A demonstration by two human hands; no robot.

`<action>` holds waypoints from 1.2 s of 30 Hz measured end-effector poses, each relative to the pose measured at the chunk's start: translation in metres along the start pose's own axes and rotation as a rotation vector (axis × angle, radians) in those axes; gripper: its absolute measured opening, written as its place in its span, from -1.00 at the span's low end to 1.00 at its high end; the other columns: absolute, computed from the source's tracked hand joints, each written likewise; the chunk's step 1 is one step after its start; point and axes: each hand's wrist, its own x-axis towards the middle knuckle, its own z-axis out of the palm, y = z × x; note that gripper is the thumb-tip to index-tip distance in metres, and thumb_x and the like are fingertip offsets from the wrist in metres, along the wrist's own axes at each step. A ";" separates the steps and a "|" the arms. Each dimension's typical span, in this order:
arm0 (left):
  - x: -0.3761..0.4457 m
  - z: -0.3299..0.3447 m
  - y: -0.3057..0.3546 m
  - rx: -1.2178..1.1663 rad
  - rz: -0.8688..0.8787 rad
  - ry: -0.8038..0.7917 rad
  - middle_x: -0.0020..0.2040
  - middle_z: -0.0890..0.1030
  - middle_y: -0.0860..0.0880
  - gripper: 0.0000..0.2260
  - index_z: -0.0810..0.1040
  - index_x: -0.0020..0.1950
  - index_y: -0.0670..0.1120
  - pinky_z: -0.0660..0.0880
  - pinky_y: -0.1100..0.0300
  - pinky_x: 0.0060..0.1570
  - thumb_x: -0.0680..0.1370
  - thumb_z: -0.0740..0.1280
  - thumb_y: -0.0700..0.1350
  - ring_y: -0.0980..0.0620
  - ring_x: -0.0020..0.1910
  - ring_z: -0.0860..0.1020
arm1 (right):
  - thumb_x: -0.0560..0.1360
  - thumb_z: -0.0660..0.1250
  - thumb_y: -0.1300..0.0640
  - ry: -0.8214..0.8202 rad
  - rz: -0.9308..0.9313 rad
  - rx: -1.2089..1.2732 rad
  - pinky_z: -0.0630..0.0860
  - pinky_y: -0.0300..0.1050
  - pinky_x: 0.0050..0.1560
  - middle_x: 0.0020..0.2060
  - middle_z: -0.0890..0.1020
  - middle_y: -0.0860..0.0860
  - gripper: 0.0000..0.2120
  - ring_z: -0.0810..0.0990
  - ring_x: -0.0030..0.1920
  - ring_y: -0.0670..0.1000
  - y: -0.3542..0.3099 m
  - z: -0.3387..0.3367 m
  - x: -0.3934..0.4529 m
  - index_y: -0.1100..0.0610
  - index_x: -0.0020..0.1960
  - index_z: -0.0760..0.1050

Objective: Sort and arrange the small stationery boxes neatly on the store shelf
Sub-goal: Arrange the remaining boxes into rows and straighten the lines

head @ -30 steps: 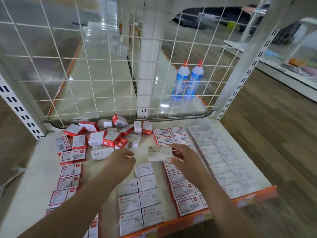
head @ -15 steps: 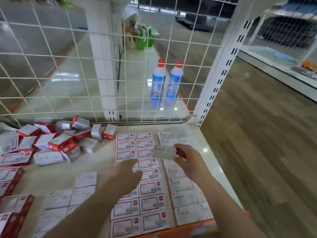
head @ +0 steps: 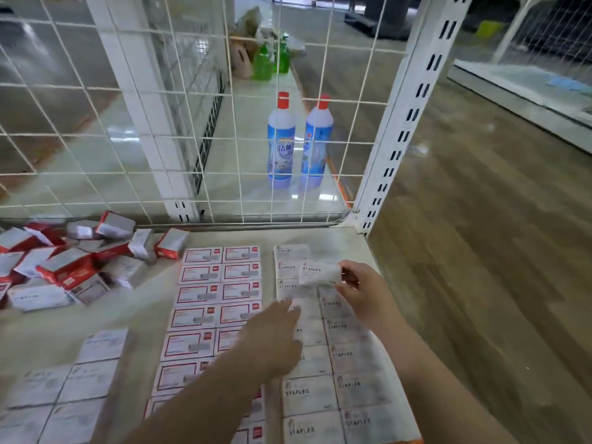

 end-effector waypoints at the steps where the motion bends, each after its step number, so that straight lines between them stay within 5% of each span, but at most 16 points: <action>1: 0.003 0.000 0.001 0.014 -0.003 0.004 0.55 -0.08 0.04 -0.47 -0.02 0.54 -0.02 0.08 0.09 0.46 0.62 0.10 -0.01 0.02 0.51 0.02 | 0.43 0.32 0.36 0.014 -0.019 -0.002 0.43 -0.21 -0.17 -0.25 0.57 0.00 -0.92 0.54 -0.18 0.02 0.002 -0.001 0.003 0.21 -0.16 0.51; 4: 0.009 -0.002 0.004 0.018 -0.026 0.018 0.55 -0.05 0.07 -0.49 0.01 0.54 0.00 0.09 0.09 0.43 0.62 0.09 0.00 0.04 0.51 0.05 | 0.46 0.31 0.32 0.028 -0.037 -0.034 0.39 -0.33 -0.21 -0.19 0.56 -0.02 -0.92 0.53 -0.15 -0.02 0.012 -0.005 0.013 0.19 -0.09 0.52; 8: 0.015 -0.004 0.001 -0.004 -0.055 0.029 0.53 0.03 0.12 -0.53 0.11 0.51 0.05 0.15 0.03 0.43 0.61 0.10 0.01 0.05 0.49 0.11 | 0.46 0.31 0.27 0.049 -0.023 -0.052 0.44 -0.13 -0.17 -0.21 0.58 0.06 -0.97 0.52 -0.17 0.06 0.028 -0.006 0.031 0.19 -0.15 0.49; 12: 0.021 -0.007 -0.003 -0.051 -0.074 0.025 0.51 0.11 0.14 -0.55 0.18 0.49 0.07 0.13 0.06 0.44 0.60 0.13 0.03 0.07 0.48 0.13 | 0.47 0.31 0.27 0.096 -0.031 -0.042 0.34 -0.34 -0.30 -0.27 0.58 0.01 -0.95 0.48 -0.28 -0.06 0.031 -0.014 0.044 0.22 -0.16 0.52; 17: 0.027 -0.009 -0.006 -0.067 -0.071 0.036 0.49 0.20 0.13 -0.60 0.27 0.45 0.07 0.12 0.10 0.42 0.60 0.15 0.02 0.08 0.46 0.17 | 0.46 0.30 0.30 0.028 0.038 -0.007 0.50 -0.03 -0.08 -0.18 0.66 0.10 -0.91 0.59 -0.14 0.10 0.036 -0.023 0.058 0.28 -0.09 0.57; 24: 0.031 -0.011 -0.005 -0.125 -0.121 0.066 0.40 0.37 0.10 -0.64 0.41 0.36 0.09 0.24 0.17 0.35 0.56 0.21 -0.08 0.06 0.38 0.32 | 0.44 0.26 0.33 -0.037 0.066 -0.054 0.50 0.05 -0.03 -0.16 0.63 0.11 -0.89 0.56 -0.11 0.12 0.040 -0.009 0.075 0.25 -0.08 0.55; 29: 0.031 -0.011 -0.002 -0.092 -0.113 0.066 0.39 0.36 0.12 -0.57 0.37 0.39 0.09 0.27 0.16 0.32 0.53 0.23 -0.15 0.05 0.38 0.33 | 0.39 0.16 0.41 -0.084 0.139 -0.093 0.39 -0.08 -0.28 -0.26 0.60 0.19 -0.88 0.49 -0.28 0.14 0.041 -0.001 0.085 0.35 -0.21 0.47; 33: 0.030 -0.009 -0.003 -0.088 -0.110 0.061 0.40 0.35 0.13 -0.55 0.35 0.40 0.10 0.30 0.15 0.30 0.52 0.24 -0.15 0.06 0.37 0.33 | 0.47 0.14 0.34 -0.084 0.125 -0.089 0.15 -0.14 -0.38 -0.42 0.36 0.06 -0.74 0.26 -0.38 -0.01 0.038 0.000 0.084 0.17 -0.38 0.28; 36: 0.030 -0.010 -0.003 -0.060 -0.098 0.063 0.39 0.35 0.12 -0.56 0.36 0.40 0.09 0.31 0.12 0.33 0.52 0.24 -0.12 0.05 0.37 0.33 | 0.51 0.21 0.24 -0.129 0.120 -0.053 0.32 -0.19 -0.20 -0.09 0.46 0.07 -0.86 0.45 -0.17 0.04 0.032 0.003 0.081 0.14 0.01 0.51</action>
